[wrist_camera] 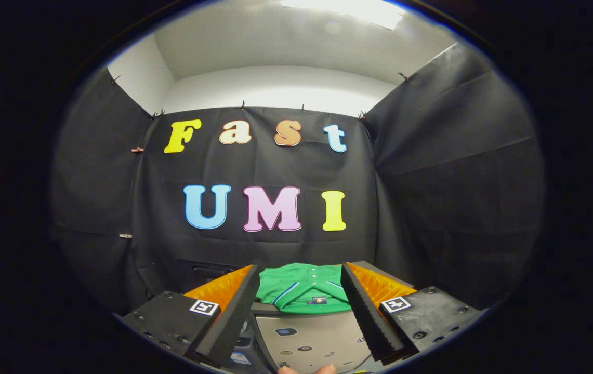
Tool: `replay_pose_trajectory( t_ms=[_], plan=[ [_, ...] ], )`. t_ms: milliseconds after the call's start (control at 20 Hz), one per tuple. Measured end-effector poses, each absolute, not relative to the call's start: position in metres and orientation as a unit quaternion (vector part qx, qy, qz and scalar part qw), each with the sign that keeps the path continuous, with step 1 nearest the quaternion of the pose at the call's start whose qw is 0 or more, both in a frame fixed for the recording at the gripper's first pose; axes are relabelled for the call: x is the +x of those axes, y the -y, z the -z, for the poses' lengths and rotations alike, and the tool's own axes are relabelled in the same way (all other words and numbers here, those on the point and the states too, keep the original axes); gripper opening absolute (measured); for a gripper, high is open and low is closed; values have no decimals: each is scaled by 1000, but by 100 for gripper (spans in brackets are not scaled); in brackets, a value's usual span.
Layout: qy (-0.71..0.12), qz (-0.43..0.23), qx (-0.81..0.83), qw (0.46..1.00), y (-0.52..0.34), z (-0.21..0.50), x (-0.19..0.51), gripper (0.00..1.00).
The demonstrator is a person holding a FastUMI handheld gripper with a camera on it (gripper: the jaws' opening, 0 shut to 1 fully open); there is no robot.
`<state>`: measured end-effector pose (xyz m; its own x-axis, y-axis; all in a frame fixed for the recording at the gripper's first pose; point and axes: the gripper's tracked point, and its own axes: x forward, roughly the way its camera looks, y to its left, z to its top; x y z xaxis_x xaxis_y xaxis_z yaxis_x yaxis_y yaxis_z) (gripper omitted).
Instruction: Put the clothes into the washing machine and then close the washing machine lid.
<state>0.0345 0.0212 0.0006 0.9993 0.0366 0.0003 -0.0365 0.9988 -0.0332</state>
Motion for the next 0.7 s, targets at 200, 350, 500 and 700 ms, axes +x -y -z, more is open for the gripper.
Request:
replay_pose_trajectory(
  t_ms=[200,350,500,700],
  plan=[
    [-18,-27,1,999,-27,-2,74,98],
    [-67,-19,-3,998,-18,17,116,97],
    [-119,-10,-28,992,-6,37,168,98],
    [-215,-4,-25,976,-3,79,220,98]
  ],
)
